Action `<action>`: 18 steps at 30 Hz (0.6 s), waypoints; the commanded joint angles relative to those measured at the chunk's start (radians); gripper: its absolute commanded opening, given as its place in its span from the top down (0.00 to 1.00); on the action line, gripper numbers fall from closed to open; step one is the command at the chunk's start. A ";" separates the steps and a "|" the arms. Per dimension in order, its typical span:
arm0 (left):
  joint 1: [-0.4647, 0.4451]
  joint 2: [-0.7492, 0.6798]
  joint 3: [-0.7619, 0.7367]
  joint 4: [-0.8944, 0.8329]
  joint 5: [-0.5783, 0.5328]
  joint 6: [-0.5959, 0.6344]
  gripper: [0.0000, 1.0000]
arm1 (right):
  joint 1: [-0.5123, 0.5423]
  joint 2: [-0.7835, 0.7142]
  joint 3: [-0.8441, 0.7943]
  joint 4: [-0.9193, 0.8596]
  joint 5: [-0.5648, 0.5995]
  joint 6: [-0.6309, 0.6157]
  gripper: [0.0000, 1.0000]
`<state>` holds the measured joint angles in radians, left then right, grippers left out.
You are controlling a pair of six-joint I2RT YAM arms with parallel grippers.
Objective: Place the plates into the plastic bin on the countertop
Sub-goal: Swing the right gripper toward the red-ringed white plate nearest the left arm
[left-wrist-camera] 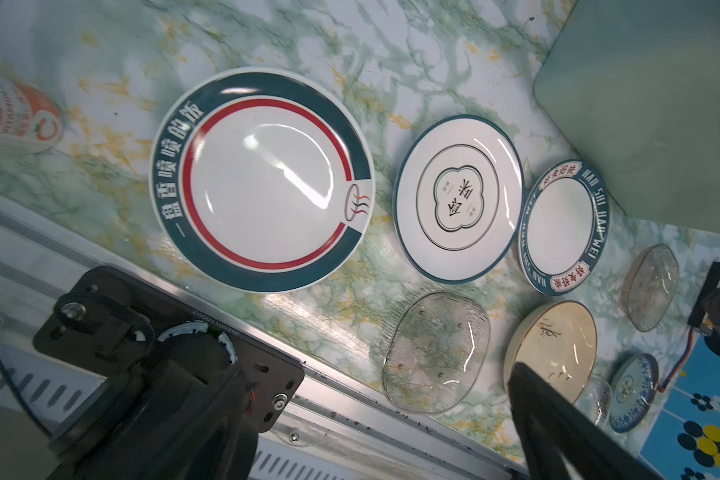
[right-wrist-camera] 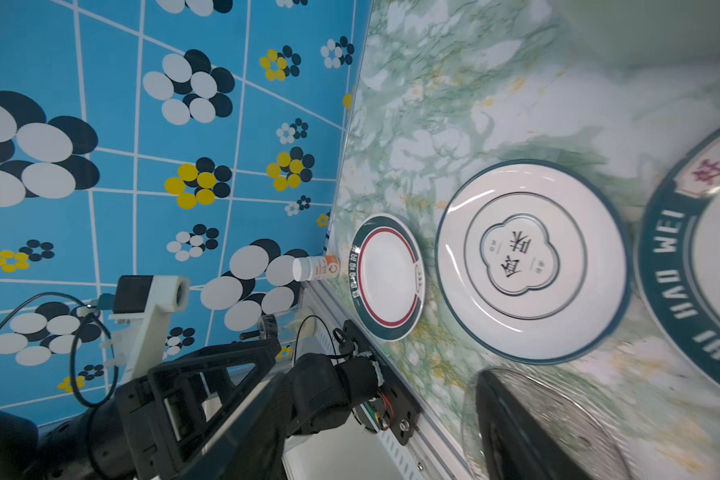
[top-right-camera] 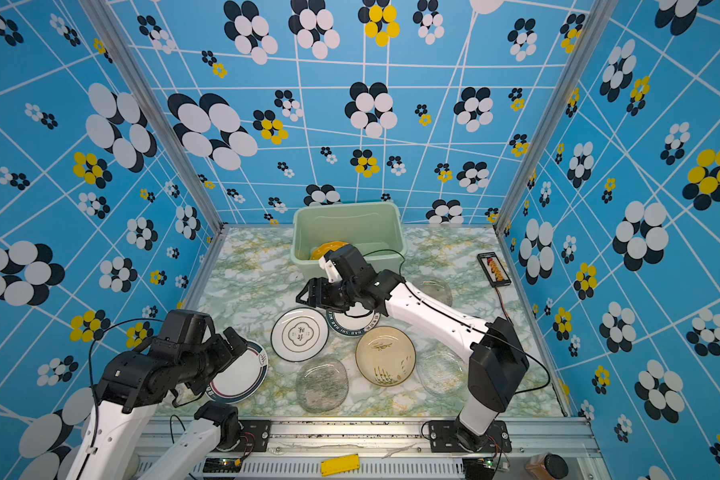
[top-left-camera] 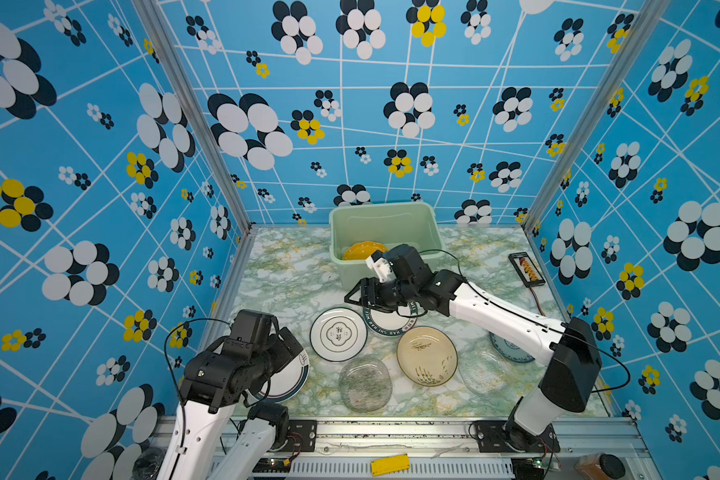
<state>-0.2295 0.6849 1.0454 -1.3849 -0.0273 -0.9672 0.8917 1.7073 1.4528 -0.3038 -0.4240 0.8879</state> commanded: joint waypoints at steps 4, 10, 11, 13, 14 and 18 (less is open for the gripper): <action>0.036 0.071 0.122 -0.212 -0.195 -0.073 0.01 | 0.151 0.140 0.041 0.136 0.073 0.238 0.31; 0.199 0.179 0.184 -0.123 -0.054 0.130 0.01 | 0.296 0.121 -0.118 0.270 0.337 0.532 0.31; 0.239 0.196 0.179 -0.080 0.000 0.156 0.01 | 0.313 0.125 -0.125 0.274 0.357 0.555 0.31; 0.302 0.222 0.164 -0.052 0.081 0.187 0.01 | 0.335 0.144 -0.124 0.277 0.369 0.587 0.31; 0.330 0.229 0.154 -0.032 0.120 0.202 0.01 | 0.343 0.156 -0.125 0.282 0.366 0.607 0.31; 0.379 0.247 0.133 0.006 0.166 0.207 0.01 | 0.366 0.210 -0.128 0.323 0.365 0.662 0.32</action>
<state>0.1246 0.9329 1.1927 -1.4143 0.0555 -0.8097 1.2533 1.8713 1.3327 -0.0360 -0.1123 1.4605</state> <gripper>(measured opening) 0.992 0.682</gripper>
